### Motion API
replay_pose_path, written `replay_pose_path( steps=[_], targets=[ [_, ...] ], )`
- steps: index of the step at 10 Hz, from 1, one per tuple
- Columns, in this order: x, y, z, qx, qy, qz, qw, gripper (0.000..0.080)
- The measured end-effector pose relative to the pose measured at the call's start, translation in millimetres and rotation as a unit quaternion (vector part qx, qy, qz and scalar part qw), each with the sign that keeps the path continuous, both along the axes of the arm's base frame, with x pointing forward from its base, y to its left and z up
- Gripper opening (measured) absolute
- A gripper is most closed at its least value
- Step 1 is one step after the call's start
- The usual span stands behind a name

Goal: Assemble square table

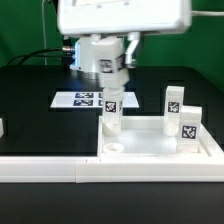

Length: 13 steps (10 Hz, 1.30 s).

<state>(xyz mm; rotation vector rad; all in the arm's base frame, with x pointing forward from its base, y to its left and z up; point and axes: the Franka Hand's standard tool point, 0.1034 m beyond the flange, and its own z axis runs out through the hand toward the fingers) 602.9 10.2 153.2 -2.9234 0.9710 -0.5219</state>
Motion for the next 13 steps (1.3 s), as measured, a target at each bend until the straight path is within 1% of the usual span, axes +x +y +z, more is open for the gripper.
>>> replay_pose_path(
  steps=[1, 3, 4, 5, 6, 7, 9, 11, 12, 13],
  targets=[
    [-2.4, -7.0, -1.4, -0.002, 0.004, 0.006, 1.000, 0.0287],
    [-2.7, -7.0, -2.9, -0.002, 0.004, 0.005, 1.000, 0.0287],
    [-4.0, -5.6, -7.6, -0.006, 0.004, 0.008, 1.000, 0.0287],
    [-12.9, -0.1, -28.9, -0.021, 0.013, 0.016, 1.000, 0.0287],
    [-16.7, 5.7, -43.6, -0.029, 0.022, 0.023, 0.999, 0.0287],
    [-16.3, 6.6, -51.0, -0.036, 0.022, 0.026, 0.999, 0.0287],
    [-13.9, 4.4, -58.4, -0.043, 0.023, 0.028, 0.998, 0.0287],
    [-6.5, 3.1, -57.2, -0.047, 0.017, 0.032, 0.998, 0.0287],
    [-4.6, 3.3, -59.0, -0.050, 0.015, 0.033, 0.998, 0.0287],
    [0.7, 6.1, -61.8, -0.052, 0.007, 0.028, 0.998, 0.0287]
  ],
)
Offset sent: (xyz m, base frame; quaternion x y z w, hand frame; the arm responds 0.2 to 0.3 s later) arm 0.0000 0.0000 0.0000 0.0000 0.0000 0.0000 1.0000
